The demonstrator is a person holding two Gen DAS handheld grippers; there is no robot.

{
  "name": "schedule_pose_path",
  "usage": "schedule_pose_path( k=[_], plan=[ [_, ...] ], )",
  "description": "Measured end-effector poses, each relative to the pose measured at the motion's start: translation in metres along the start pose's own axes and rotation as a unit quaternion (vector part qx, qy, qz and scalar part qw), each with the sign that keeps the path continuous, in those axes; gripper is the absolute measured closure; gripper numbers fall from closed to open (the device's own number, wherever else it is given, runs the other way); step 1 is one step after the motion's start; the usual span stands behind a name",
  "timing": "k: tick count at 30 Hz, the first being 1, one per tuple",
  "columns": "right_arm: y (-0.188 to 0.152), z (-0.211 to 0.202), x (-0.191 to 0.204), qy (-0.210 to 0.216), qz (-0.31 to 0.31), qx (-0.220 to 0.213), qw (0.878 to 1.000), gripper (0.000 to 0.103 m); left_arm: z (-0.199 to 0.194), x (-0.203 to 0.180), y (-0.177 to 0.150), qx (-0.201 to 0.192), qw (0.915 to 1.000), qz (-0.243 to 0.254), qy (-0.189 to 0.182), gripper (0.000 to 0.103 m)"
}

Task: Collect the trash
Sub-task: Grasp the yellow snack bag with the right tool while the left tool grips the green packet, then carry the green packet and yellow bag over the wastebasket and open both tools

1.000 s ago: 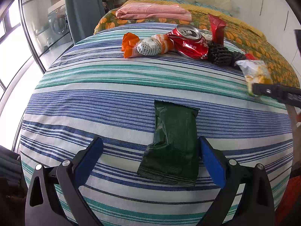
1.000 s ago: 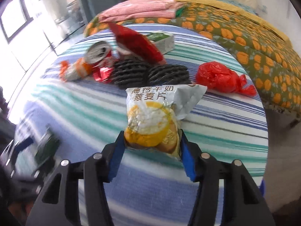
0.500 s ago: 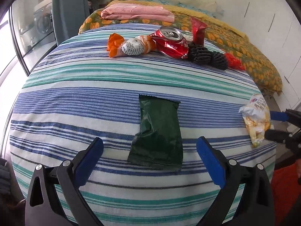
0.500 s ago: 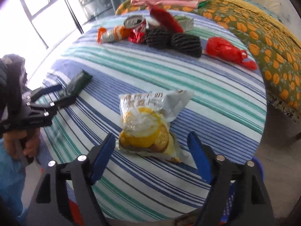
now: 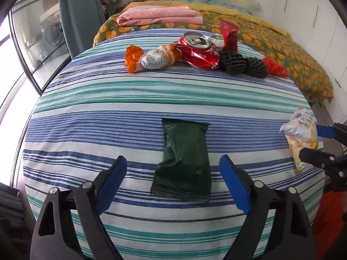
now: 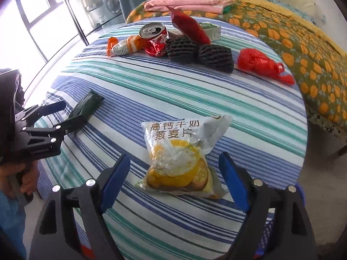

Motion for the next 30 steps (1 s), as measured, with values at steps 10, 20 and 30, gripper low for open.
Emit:
schedule_pose_path(
  k=[10, 20, 30],
  plan=[
    [-0.002, -0.018, -0.006, 0.034, 0.026, -0.038, 0.998, 0.061, -0.004, -0.024, 0.001, -0.007, 0.9988, 0.046, 0.013, 0.067],
    [-0.017, -0.086, -0.057, 0.113, 0.11, -0.107, 0.982, 0.061, -0.057, -0.098, 0.021, -0.037, 0.9951, 0.031, -0.087, 0.07],
    [-0.102, -0.143, -0.21, -0.002, 0.209, -0.112, 0.971, 0.061, -0.116, -0.274, 0.012, -0.028, 0.9693, 0.091, -0.227, 0.07]
  ],
)
Point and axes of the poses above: each gripper's, at about its wrist camera, not at the fingertips, and z roughly the way its jaws point, x to its left, y to its top, the point moved 9 cm from there along z, roughly the way its jaws point, and after that the axes turned 12 degrees about y, right-handed, at the moved point
